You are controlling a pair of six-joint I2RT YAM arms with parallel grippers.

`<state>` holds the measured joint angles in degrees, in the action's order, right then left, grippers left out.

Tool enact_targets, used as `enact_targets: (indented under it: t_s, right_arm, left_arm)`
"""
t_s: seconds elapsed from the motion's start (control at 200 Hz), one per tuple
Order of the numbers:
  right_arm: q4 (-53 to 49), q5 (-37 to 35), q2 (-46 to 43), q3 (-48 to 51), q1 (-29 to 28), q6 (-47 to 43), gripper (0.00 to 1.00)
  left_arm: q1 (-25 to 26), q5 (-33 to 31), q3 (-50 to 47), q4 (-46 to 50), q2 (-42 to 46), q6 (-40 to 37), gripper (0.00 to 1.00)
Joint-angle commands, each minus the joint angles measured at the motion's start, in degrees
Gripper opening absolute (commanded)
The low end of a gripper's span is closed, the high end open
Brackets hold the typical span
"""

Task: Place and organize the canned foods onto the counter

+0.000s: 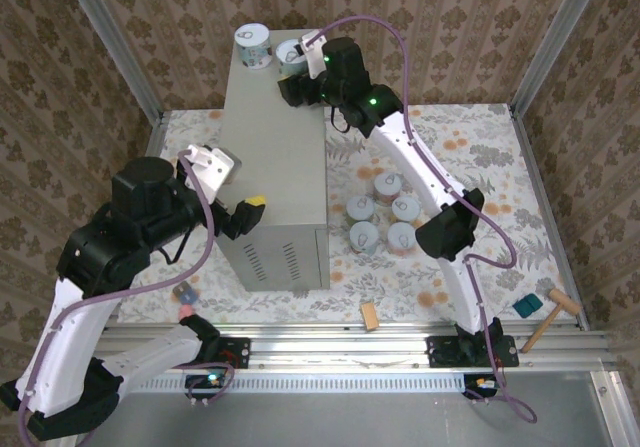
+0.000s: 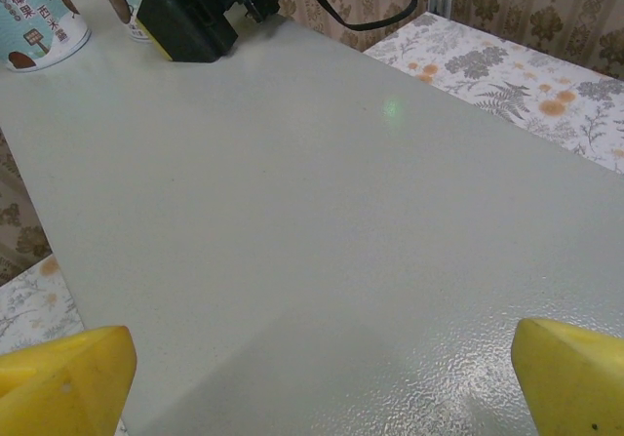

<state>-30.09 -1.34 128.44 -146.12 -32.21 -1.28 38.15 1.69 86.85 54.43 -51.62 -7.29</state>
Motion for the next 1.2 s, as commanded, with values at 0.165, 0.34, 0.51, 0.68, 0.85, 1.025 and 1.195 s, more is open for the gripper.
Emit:
enact_targets:
  t_s: [0.165, 0.34, 0.51, 0.68, 0.85, 1.025, 1.195]
  right_arm:
    - [-1.8, -2.5, -0.8, 3.0, -0.3, -0.7, 0.83]
    - [-1.2, -3.3, 0.9, 1.0, 0.0, -0.8, 0.80]
    - [-1.5, -3.4, 5.0, -4.4, 0.7, -0.1, 0.79]
    - [-1.4, -3.0, 8.5, -8.9, 1.3, -0.2, 0.79]
    - [-1.0, -1.8, 10.5, -10.3, 2.0, 0.0, 0.80]
    - [-1.0, -0.1, 12.5, -12.6, 2.4, -0.1, 0.81]
    - [-1.5, 1.1, 12.1, -12.7, 2.4, -0.7, 0.85]
  left_arm:
    - [-0.4, 0.9, -0.2, -0.8, 0.9, 1.3, 1.00]
    - [-0.4, 1.0, -0.2, -1.0, 0.8, 1.2, 1.00]
    - [-0.4, 0.9, 0.4, -0.9, 0.6, 1.1, 1.00]
    - [-0.4, 0.7, 0.5, -0.7, 0.4, 1.1, 1.00]
    - [-0.4, 0.5, 0.5, -0.8, 0.2, 0.9, 1.00]
    - [-0.4, 0.4, 0.7, -0.8, -0.3, 0.8, 1.00]
    - [-0.4, 0.4, 0.4, -1.0, -0.4, 0.9, 1.00]
